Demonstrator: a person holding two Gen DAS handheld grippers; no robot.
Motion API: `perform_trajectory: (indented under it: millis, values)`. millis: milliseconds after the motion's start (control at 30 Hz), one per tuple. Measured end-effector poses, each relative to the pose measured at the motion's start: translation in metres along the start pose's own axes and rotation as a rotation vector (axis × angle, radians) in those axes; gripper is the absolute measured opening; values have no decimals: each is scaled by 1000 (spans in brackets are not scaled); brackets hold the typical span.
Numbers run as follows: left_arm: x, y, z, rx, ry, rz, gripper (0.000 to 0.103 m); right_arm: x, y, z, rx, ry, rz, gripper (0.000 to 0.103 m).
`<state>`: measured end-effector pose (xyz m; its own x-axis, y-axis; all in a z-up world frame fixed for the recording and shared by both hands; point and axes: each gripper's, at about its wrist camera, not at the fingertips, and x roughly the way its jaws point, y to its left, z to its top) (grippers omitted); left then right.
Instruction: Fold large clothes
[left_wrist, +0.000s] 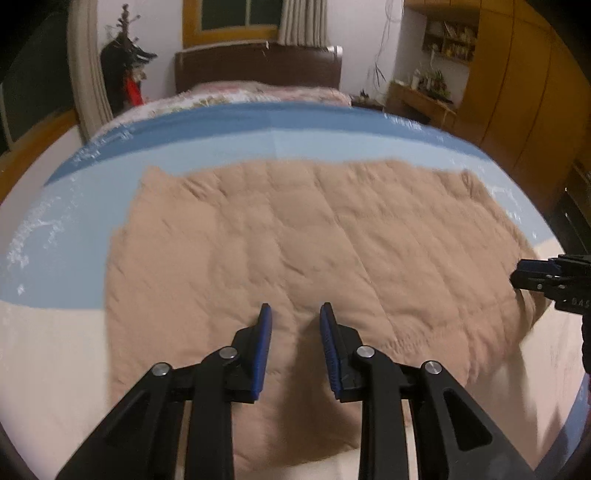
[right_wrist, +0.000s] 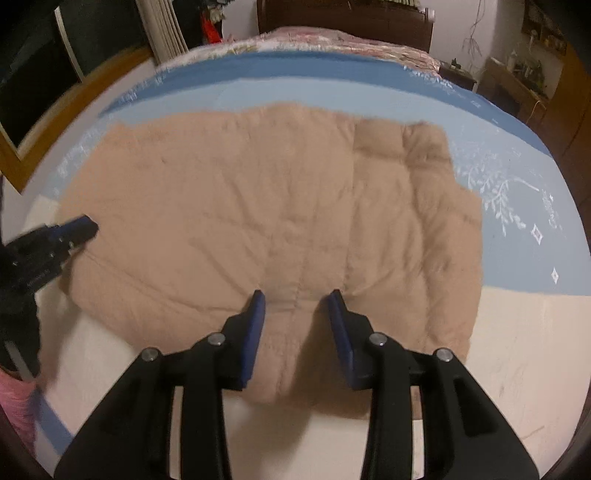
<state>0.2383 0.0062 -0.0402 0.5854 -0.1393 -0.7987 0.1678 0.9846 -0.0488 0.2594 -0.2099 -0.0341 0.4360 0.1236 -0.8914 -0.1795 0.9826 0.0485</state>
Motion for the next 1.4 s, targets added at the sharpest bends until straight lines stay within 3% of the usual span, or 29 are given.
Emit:
perform_trajectory:
  millis: [133, 233, 333, 500, 633, 767, 833, 900, 1033, 1133, 1200, 1300, 1400]
  values:
    - [15, -4, -13, -1, 18, 1, 28, 9, -2, -8, 19, -1, 11, 36]
    - [0, -2, -14, -42, 8, -11, 28, -6, 7, -12, 10, -31, 34, 39]
    - [-13, -9, -22, -11, -29, -19, 28, -13, 24, -22, -44, -41, 56, 43]
    - [7, -10, -35, 2, 1, -36, 31, 15, 34, -31, -88, -17, 10, 45]
    - [7, -5, -32, -27, 24, -54, 31, 11, 25, -26, -39, -3, 55, 45]
    - [-22, 12, -26, -62, 5, -82, 32, -24, -4, -24, 30, -54, 110, 48]
    - [-39, 28, -22, -73, -39, -34, 51, -40, -26, -21, 74, -97, 96, 59]
    - [-50, 55, -19, -110, -56, 13, 59, -50, -53, -18, 134, -120, 70, 67]
    - [-44, 116, -17, -249, -4, 37, 64, -41, -109, -8, 263, -91, 94, 72]
    - [-32, 151, -20, -360, 7, -33, 68, -19, -134, -4, 346, -40, 145, 73]
    - [-22, 165, -24, -416, 7, -137, 70, -5, -148, -7, 393, -18, 174, 74]
    - [-5, 176, -23, -484, 8, -263, 70, 13, -161, -9, 448, 5, 254, 76]
    - [13, 179, -17, -516, 26, -328, 71, 27, -166, -10, 476, 10, 311, 83]
